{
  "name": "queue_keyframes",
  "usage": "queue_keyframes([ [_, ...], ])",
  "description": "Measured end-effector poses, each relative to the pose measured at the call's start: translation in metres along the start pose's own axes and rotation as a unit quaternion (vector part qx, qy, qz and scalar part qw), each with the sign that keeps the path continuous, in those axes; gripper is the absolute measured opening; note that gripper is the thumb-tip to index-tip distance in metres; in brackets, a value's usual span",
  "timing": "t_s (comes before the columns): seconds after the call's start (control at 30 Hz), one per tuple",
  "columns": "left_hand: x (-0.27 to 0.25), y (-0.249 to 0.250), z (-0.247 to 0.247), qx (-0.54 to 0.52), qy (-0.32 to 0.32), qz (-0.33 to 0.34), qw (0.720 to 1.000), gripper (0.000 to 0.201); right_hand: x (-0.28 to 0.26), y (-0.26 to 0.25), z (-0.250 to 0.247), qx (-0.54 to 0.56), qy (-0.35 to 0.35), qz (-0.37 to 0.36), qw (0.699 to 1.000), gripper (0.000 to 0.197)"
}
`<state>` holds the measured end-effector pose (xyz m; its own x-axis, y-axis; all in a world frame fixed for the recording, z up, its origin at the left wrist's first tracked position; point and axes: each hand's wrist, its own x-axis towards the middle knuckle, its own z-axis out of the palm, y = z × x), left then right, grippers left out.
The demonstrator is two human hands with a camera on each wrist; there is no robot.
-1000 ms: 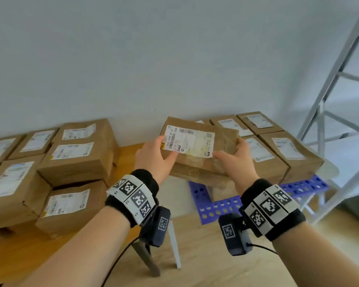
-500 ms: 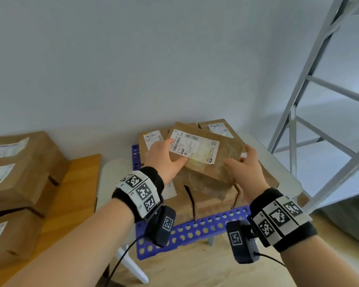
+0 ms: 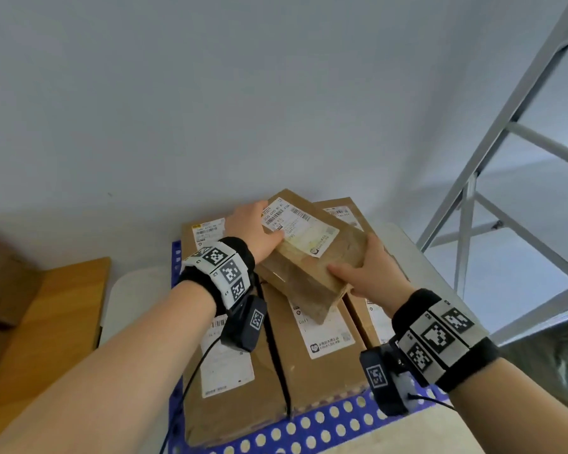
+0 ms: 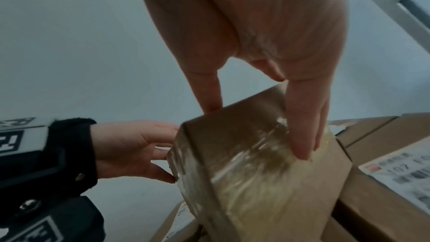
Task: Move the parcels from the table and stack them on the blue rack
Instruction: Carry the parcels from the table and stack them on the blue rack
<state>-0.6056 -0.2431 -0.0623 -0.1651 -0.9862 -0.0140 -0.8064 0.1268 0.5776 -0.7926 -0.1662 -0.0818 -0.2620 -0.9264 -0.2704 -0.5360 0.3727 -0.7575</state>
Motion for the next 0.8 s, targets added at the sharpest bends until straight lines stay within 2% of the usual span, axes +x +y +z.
queue_keyframes([
  [0.13,0.003,-0.021,0.013,0.021,0.031,-0.035,0.999,0.072,0.015,-0.001,-0.014,-0.088,-0.027,-0.01,0.996,0.096],
  [0.2,0.0,-0.032,0.019,-0.007,0.045,-0.072,0.996,0.085,0.029,-0.002,-0.023,-0.154,-0.034,-0.019,0.987,0.082],
  [0.3,-0.017,-0.033,0.029,-0.066,0.011,-0.117,0.991,0.111,0.047,-0.005,-0.033,-0.143,-0.079,-0.053,0.985,0.052],
  [0.4,-0.037,-0.014,0.042,-0.082,-0.049,-0.141,0.985,0.124,0.062,-0.005,-0.035,-0.087,-0.137,-0.053,0.985,0.047],
  [0.5,-0.045,0.01,0.056,-0.086,-0.06,-0.177,0.979,0.14,0.066,-0.003,-0.038,-0.038,-0.176,-0.048,0.982,0.036],
  [0.57,-0.044,0.022,0.061,-0.087,-0.034,-0.183,0.979,0.142,0.068,-0.001,-0.043,-0.027,-0.18,-0.062,0.981,0.033],
  [0.67,-0.035,0.039,0.062,-0.124,-0.008,-0.156,0.98,0.137,0.073,0.002,-0.056,0.01,-0.163,-0.07,0.984,0.031],
  [0.8,-0.011,0.073,0.066,-0.137,-0.006,-0.096,0.986,0.105,0.081,0.009,-0.075,0.071,-0.116,-0.054,0.989,0.033],
])
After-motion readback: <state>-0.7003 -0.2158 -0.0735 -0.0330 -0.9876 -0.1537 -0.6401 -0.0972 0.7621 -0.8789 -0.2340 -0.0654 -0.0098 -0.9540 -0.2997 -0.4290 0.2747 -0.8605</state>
